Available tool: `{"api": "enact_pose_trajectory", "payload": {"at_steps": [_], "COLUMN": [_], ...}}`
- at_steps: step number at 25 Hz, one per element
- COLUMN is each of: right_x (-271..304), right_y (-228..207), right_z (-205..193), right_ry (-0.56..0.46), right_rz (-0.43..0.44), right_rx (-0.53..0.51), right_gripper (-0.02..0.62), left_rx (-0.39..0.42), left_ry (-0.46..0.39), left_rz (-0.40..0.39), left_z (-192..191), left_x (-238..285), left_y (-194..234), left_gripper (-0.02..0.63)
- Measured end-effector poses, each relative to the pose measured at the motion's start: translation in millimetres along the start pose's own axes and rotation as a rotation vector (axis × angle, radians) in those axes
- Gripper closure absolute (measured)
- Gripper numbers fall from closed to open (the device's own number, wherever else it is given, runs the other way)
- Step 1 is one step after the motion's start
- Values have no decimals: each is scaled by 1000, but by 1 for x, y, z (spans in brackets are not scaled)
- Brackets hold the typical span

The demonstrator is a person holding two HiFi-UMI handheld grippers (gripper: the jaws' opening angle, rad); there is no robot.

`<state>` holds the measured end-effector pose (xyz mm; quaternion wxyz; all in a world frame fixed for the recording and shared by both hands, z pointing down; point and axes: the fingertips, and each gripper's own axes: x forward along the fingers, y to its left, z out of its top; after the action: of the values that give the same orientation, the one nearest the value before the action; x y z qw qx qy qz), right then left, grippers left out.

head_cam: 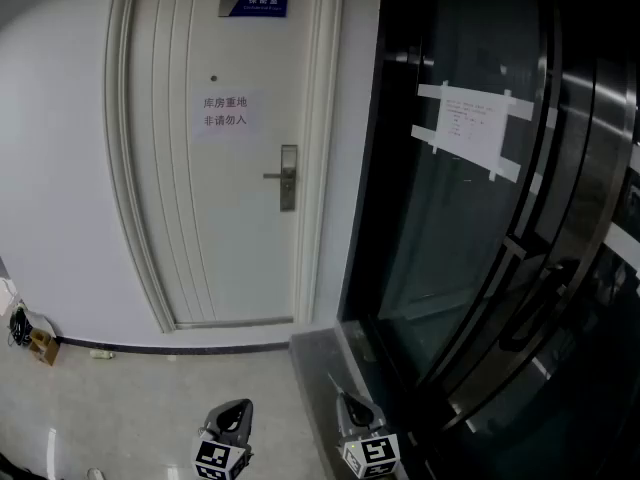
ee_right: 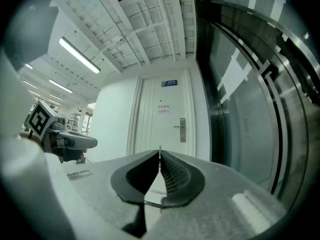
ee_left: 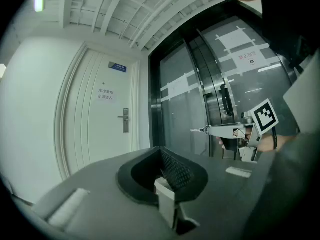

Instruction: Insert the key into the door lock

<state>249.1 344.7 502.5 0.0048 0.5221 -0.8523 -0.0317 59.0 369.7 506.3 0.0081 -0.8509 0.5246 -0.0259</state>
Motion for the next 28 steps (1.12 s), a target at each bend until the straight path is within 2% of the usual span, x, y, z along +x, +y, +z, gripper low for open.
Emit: {"api": "enact_pose_trajectory", "payload": {"at_steps": [4,10,28], "right_x": [-2,-1,14], "right_y": [4,13,52], "right_z": [3,4,9], "right_ry": [-14,-14,-15], "right_rz": [-2,2,-31], "right_rx": [28,25,-2], "right_gripper": [584,584,584], "left_rx": [-3,-25,-27], "left_ry": [-5,-7,-21], "left_rz": [-1,11,-11], "left_z": [2,-13,-17], "left_x": [-3,-9,-36], "left_y": [4,15,58], "left_gripper": [604,604,603]}}
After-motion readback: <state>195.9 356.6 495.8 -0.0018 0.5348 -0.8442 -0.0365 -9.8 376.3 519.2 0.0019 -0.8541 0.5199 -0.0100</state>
